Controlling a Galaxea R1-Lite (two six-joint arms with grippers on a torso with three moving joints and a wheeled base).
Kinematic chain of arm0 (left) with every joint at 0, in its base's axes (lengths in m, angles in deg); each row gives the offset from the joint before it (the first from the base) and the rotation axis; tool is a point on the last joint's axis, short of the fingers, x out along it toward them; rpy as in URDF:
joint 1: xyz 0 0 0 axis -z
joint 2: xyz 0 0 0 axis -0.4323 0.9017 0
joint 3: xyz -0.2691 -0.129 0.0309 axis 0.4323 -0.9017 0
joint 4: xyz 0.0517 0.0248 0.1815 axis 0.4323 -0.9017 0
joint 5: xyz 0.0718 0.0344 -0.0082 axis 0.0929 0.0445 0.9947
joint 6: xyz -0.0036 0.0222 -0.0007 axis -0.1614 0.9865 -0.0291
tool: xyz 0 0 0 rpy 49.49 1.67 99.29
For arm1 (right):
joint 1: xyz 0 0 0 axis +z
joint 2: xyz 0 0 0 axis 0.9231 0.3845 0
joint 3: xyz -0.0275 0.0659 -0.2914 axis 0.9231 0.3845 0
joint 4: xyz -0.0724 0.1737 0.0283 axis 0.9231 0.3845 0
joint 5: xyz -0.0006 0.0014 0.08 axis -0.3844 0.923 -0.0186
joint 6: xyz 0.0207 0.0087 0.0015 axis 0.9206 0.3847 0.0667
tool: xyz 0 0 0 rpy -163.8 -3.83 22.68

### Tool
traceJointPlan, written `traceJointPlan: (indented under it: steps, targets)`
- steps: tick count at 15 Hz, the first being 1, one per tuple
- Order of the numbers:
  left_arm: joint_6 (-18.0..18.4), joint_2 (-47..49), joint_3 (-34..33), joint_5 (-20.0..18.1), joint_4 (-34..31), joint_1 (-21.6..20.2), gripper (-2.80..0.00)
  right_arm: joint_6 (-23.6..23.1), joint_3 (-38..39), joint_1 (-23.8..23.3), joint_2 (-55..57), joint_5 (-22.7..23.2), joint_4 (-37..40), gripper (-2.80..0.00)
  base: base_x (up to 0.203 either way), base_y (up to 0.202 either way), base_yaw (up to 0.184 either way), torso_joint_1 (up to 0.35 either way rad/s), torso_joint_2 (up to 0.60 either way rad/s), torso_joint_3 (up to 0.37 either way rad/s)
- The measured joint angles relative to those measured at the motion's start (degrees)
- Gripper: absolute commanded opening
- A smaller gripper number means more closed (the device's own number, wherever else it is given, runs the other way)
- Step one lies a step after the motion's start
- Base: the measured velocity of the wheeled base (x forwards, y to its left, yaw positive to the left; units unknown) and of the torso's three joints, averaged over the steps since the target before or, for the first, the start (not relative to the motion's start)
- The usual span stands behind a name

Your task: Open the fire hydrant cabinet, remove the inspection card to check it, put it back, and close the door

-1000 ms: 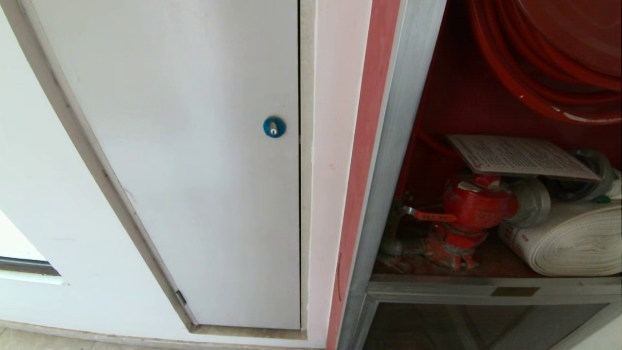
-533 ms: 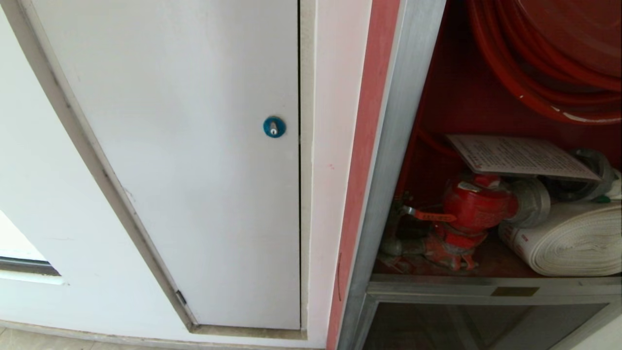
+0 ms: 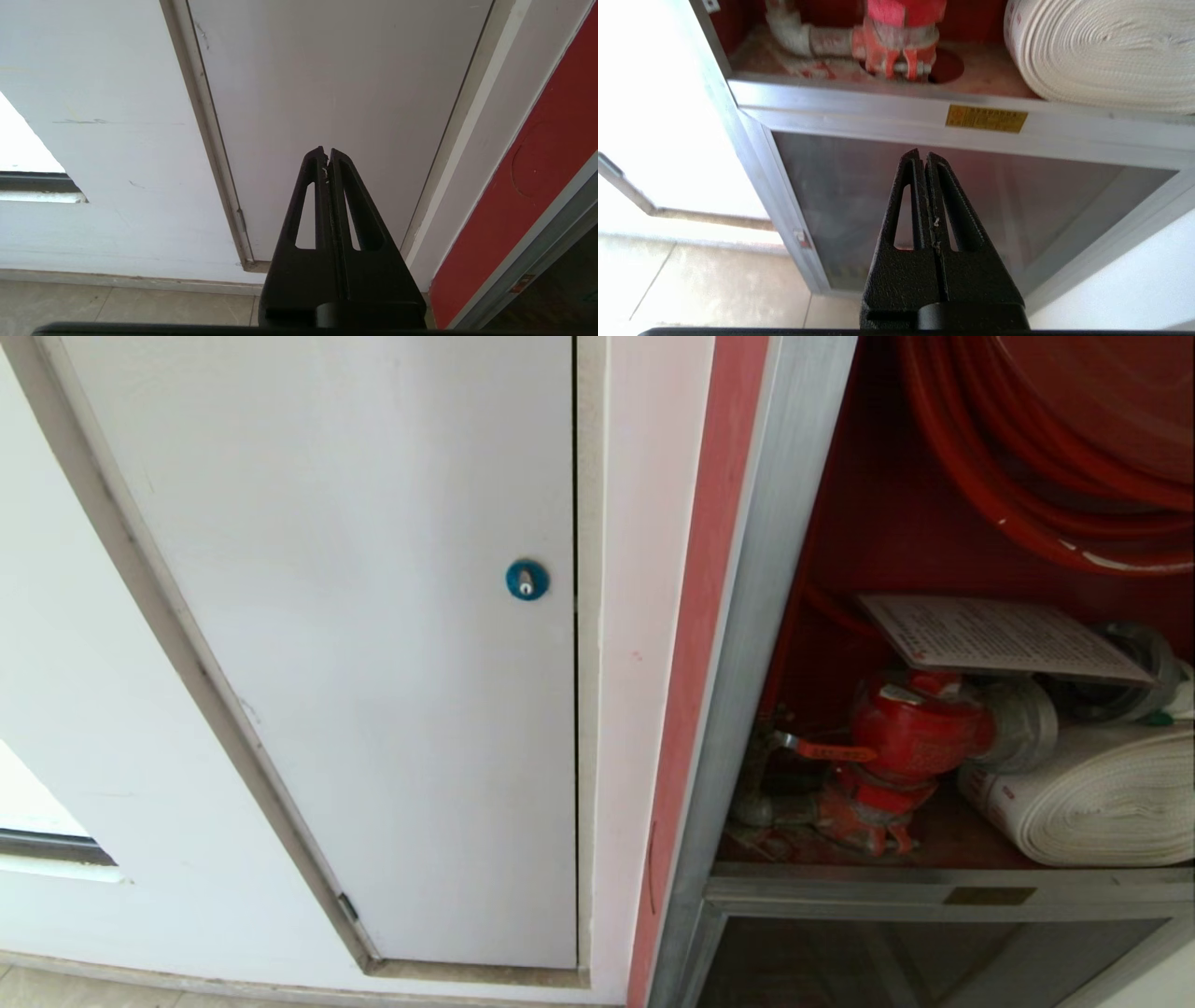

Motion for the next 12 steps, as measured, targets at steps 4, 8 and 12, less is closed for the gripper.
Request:
traceJointPlan:
  steps: [4,8,12]
  targets:
    - [-0.02,0.0,0.0,0.0,0.02,0.0,-2.8,1.51,0.2,0.06,-2.9,-0.2,-0.46,-2.8,0.0,0.0,0.0,0.0,0.0,0.0]
    - [0.0,0.0,0.0,0.01,0.0,0.0,-2.8,1.93,0.26,0.05,-3.62,-0.3,-0.49,-2.8,0.0,0.0,0.0,0.0,0.0,0.0]
    - [-0.02,0.0,0.0,0.03,0.02,0.0,-2.8,2.9,0.28,0.02,-3.64,-0.41,-0.5,-2.8,0.0,0.0,0.0,0.0,0.0,0.0]
